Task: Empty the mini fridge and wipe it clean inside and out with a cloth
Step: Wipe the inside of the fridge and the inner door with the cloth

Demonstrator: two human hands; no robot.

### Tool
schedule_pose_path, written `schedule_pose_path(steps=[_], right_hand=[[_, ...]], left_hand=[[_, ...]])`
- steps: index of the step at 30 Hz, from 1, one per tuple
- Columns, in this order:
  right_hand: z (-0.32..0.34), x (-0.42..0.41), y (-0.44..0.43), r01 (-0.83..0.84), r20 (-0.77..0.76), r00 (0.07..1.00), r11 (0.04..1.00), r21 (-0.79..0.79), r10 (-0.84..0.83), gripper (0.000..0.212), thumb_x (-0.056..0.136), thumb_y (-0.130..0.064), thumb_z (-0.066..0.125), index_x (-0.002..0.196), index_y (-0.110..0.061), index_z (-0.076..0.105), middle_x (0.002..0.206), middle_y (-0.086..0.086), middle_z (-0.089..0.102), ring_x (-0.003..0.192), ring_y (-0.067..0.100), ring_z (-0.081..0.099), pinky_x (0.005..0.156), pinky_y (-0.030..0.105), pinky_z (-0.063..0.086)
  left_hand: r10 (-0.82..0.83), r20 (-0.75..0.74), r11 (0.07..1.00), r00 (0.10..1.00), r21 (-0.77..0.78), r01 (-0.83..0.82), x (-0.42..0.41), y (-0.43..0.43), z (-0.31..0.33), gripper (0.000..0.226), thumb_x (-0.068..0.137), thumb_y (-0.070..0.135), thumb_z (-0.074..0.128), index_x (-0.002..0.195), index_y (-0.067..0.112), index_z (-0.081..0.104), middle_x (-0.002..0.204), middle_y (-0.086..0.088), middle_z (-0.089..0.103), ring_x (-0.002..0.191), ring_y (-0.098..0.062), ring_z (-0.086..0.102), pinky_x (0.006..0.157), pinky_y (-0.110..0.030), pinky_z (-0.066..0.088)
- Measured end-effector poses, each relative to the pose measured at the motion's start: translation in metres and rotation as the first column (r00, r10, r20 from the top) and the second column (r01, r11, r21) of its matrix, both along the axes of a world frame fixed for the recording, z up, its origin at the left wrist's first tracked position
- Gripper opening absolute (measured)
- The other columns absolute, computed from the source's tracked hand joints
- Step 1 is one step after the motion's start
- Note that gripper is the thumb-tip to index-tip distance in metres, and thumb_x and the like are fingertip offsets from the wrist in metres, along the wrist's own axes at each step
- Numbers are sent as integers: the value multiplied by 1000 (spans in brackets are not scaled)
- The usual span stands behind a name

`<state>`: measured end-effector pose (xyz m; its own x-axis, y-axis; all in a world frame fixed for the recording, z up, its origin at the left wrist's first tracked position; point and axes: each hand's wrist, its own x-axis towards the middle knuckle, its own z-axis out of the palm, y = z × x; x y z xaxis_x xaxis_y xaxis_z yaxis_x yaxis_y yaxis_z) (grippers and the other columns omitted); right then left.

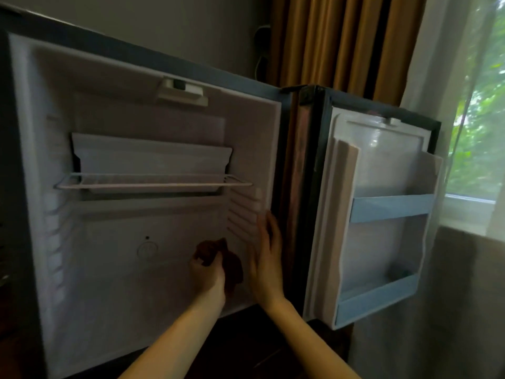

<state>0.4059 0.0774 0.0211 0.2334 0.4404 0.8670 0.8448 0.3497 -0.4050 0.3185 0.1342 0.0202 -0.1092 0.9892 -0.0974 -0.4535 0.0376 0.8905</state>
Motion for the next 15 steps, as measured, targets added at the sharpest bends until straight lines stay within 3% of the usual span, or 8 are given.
schedule_pose_path(steps=[2, 4, 7, 10, 12, 15], right_hand=[[-14, 1, 7, -7, -53, 999, 1000, 4, 7, 61, 102, -21, 40, 154, -28, 9, 159, -21, -3, 146, -1, 5, 119, 23, 13], [-28, 5, 16, 107, -53, 993, 994, 36, -105, 70, 103, -19, 42, 153, -39, -2, 158, -24, -8, 145, -5, 0, 118, 34, 14], [-51, 15, 33, 338, -2, 941, 941, 23, -338, 64, 102, -31, 33, 154, -33, -4, 162, -7, -2, 148, 16, 6, 116, 53, 22], [-62, 19, 47, 382, -32, 924, 924, 7, -382, 55, 105, -42, 18, 155, -30, 0, 163, -5, -4, 147, 28, 13, 116, 52, 16], [-65, 21, 52, 374, -50, 927, 927, 30, -372, 53, 105, -42, 16, 155, -31, -1, 162, -8, -6, 146, 27, 13, 117, 49, 13], [-67, 21, 57, 373, -66, 927, 926, 57, -370, 54, 104, -39, 18, 154, -33, -1, 162, -6, -2, 146, 27, 15, 119, 48, 11]], left_hand=[[14, -76, 999, 997, 33, -12, 0, 9, -13, 59, 82, 6, 70, 135, 5, 44, 127, -8, 56, 111, -29, 58, 99, -47, 47], [18, -150, 997, 988, 79, -6, 2, 17, -24, 56, 84, -1, 67, 134, 5, 43, 121, -7, 55, 108, -26, 56, 96, -41, 47], [36, -223, 987, 974, 161, 1, 1, 30, -38, 37, 86, -3, 64, 120, 9, 57, 112, -12, 64, 90, -22, 59, 81, -33, 47], [87, -312, 981, 946, 195, -26, -5, 42, -44, 18, 91, 1, 57, 98, 15, 66, 96, -8, 66, 78, -19, 59, 74, -30, 47], [114, -284, 975, 952, 218, -52, -10, 48, -43, 27, 96, 5, 52, 81, 26, 60, 85, -4, 66, 71, -15, 58, 64, -25, 47], [110, -303, 956, 947, 294, -17, -13, 57, -44, 30, 98, 8, 50, 81, 31, 59, 69, 14, 62, 67, -9, 61, 51, -13, 45]])
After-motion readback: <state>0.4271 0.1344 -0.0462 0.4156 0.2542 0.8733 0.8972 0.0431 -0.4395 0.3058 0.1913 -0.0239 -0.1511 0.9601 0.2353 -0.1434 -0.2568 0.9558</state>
